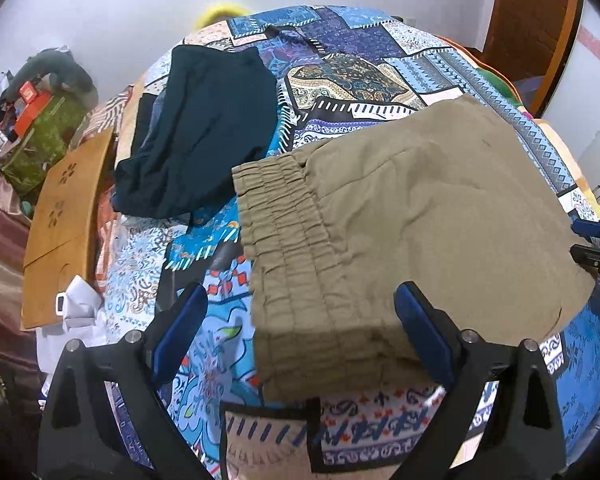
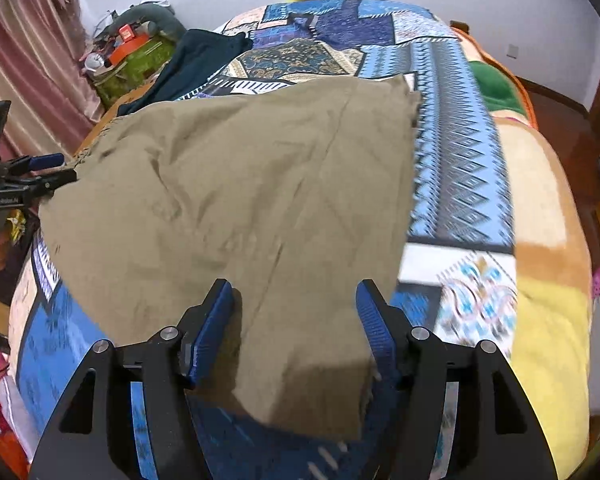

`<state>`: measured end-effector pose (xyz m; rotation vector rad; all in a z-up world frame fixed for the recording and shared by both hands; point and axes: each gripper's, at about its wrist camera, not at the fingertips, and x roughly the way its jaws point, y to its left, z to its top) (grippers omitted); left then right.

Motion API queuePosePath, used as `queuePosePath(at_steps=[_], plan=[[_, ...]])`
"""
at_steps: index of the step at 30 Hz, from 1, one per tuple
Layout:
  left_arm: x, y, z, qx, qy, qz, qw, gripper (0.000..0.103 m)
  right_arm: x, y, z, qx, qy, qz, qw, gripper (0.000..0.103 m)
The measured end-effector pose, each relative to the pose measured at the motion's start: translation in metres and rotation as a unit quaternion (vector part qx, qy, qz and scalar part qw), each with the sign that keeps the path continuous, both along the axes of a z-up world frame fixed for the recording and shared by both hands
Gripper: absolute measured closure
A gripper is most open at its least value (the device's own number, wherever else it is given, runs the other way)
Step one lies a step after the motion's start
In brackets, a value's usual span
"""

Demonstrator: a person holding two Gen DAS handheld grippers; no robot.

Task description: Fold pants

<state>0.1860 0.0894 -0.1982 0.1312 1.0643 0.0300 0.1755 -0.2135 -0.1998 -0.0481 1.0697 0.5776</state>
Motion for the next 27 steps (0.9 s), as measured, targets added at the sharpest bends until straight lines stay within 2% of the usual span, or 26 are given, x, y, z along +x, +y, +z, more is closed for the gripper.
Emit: queuePosePath(at_steps=[8, 16, 19, 22, 27], plan=[[-0.021, 0.007, 0.013, -0.006, -0.019, 0.023, 0.9995, 0.007, -0.003, -0.002, 0.009, -0.012, -0.005, -0.012, 1.0, 0.043], [-0.046, 0.013, 0.042, -0.027, -0.062, 0.051, 0.9964, 0.007, -0.011, 0.014, 0.044, -0.008, -0.067, 0.002, 0.998, 0.043], [-0.055, 0.016, 0.048, -0.058, -0.07, 0.061, 0.994, 0.007, -0.01, 0.025, 0.057, 0.008, -0.088, 0.008, 0.996, 0.042], [-0.062, 0.02, 0.046, -0.106, -0.067, 0.071, 0.9896, 0.007, -0.011, 0.042, 0.067, 0.021, -0.106, 0.019, 0.994, 0.041], [-0.068, 0.018, 0.026, -0.158, -0.034, 0.081, 0.9834, 0.007, -0.013, 0.071, 0.065, 0.025, -0.126, 0.043, 0.991, 0.037]])
